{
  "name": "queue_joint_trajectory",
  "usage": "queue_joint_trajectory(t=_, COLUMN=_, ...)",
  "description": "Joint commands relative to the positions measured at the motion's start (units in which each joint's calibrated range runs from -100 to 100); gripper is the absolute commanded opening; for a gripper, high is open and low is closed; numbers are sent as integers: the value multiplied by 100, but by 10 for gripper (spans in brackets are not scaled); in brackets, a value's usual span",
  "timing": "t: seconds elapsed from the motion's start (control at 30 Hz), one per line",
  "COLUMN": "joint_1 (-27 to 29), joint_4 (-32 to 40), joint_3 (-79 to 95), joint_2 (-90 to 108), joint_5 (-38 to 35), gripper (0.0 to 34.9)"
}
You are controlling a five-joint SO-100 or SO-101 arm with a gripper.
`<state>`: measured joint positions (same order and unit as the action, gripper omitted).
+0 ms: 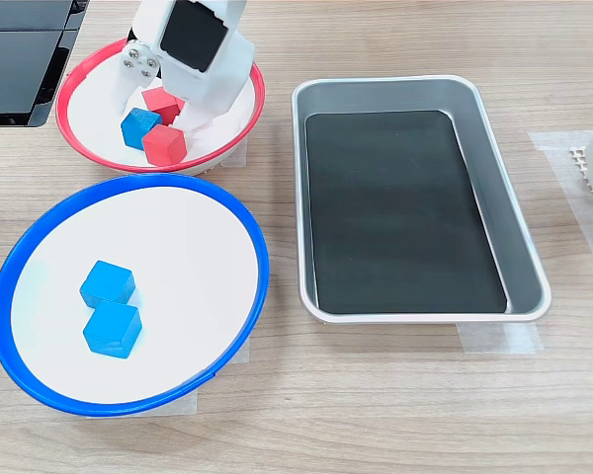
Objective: Relocate any blue block in the red dish to the blue dish, correcting any misplacements.
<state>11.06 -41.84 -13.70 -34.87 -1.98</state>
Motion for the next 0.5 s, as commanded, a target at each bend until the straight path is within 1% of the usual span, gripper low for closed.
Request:
queue_joint_trajectory(t=0.0, joint_1=-57, joint_4=119, joint_3=-237, joint_2=28, joint_5=-5, gripper=117)
queue_joint_trajectory(t=0.1, joint_1=-66, joint_4=243, joint_3=-127, joint_2=80, joint_5=-5, gripper=82)
queue_joint_trajectory(t=0.23, joint_1=-66, joint_4=375, joint_3=-73, joint_2=173, joint_5=10, gripper=13)
queue_joint_trajectory(t=0.27, joint_1=-57, joint_4=449, joint_3=-45, joint_2=233, joint_5=15, gripper=4)
queue_joint_trajectory(t=0.47, joint_1=-19, joint_4=515, joint_3=282, joint_2=566, joint_5=20, gripper=4)
